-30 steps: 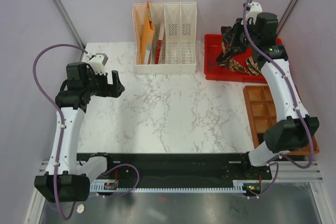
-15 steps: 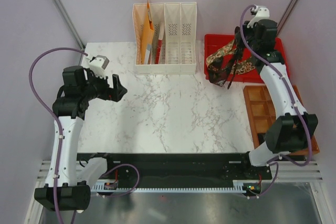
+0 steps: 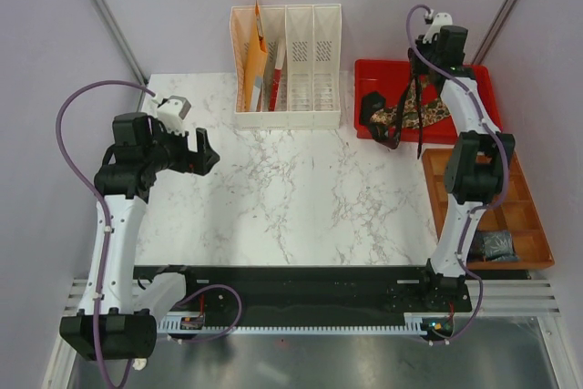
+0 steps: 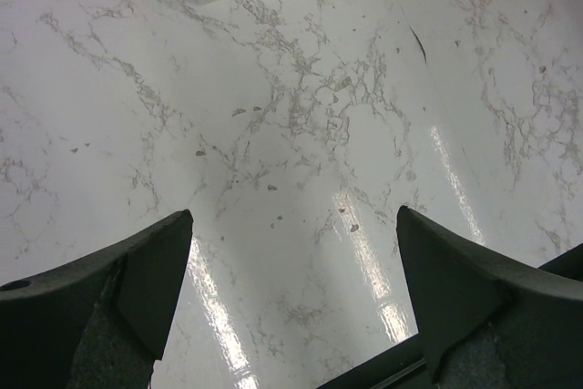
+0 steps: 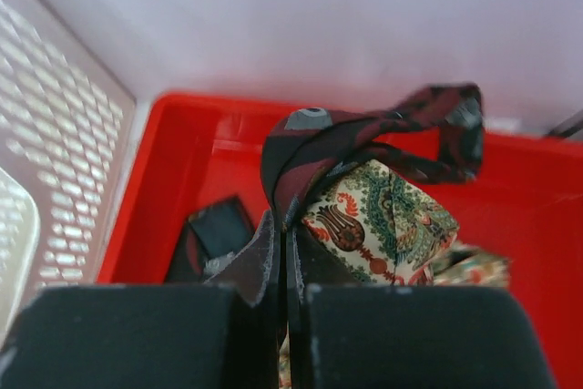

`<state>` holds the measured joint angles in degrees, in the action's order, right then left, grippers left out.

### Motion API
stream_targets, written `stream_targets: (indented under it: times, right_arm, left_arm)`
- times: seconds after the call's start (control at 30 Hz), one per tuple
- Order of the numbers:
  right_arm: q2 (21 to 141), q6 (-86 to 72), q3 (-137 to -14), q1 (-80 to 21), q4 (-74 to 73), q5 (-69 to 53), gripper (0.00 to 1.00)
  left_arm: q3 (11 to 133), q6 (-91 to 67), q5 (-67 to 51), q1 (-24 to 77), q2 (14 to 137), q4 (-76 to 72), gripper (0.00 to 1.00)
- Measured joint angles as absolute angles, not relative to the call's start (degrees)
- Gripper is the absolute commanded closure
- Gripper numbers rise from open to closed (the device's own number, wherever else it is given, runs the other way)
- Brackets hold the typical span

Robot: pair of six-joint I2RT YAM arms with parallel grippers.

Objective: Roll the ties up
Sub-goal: Pick up the tie from the bin.

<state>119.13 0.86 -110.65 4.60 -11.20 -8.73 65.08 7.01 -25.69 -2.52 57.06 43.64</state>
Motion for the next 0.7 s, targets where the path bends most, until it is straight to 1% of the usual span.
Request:
stream_targets:
  times: [0.03, 0.13, 0.17, 0.23, 0.3, 0.33, 0.4, 0.43, 0.47, 0.6, 0.67, 0.7]
  right_arm:
    - [120.25, 0.89, -110.69, 4.16, -11.75, -8.93, 0.62]
    - [125.91, 1.54, -112.49, 3.03, -15.92, -8.67, 0.34]
    - [127.42, 1.85, -113.16, 2.72, -17.54, -8.51, 0.32]
    - [129.29, 2.42, -114.45, 2.33, -21.63, -8.05, 0.32]
    - [129.64, 2.9, -115.26, 2.35, -25.04, -7.53, 0.35]
    - [129.56, 2.92, -115.57, 2.5, -25.98, -7.16, 0.38]
    - [129.19, 2.81, -116.6, 3.11, -27.16, -6.24, 0.41]
    - [129.03, 2.63, -117.12, 3.51, -27.49, -6.09, 0.45]
    - [128.88, 2.33, -117.54, 3.81, -27.66, -6.15, 0.46]
    - [128.79, 0.23, -120.31, 4.51, -27.97, -6.66, 0.47]
    - [129.12, -0.49, -121.95, 4.03, -27.4, -6.61, 0.5]
    - [129.38, -0.71, -122.54, 3.73, -27.0, -6.55, 0.46]
  left_arm:
    - [64.97, 7.01, -25.63, -2.55, 57.1, 43.64, 0.0]
    - [64.69, 7.01, -25.58, -2.52, 57.93, 43.72, 0.0]
    - [64.69, 7.01, -25.58, -2.55, 58.46, 43.72, 0.0]
    - [64.69, 7.01, -25.58, -2.55, 59.72, 43.75, 0.0]
    - [64.69, 6.98, -25.58, -2.52, 60.86, 43.77, 0.0]
    - [64.69, 6.98, -25.58, -2.55, 61.28, 43.79, 0.0]
    - [64.69, 6.98, -25.58, -2.52, 62.11, 43.81, 0.0]
    - [64.69, 6.98, -25.61, -2.52, 62.39, 43.81, 0.0]
    - [64.69, 6.98, -25.61, -2.55, 62.67, 43.81, 0.0]
    - [64.69, 6.98, -25.58, -2.52, 63.66, 43.7, 0.0]
    - [64.69, 6.98, -25.54, -2.55, 64.49, 43.64, 0.0]
    - [64.69, 6.98, -25.52, -2.55, 64.86, 43.64, 0.0]
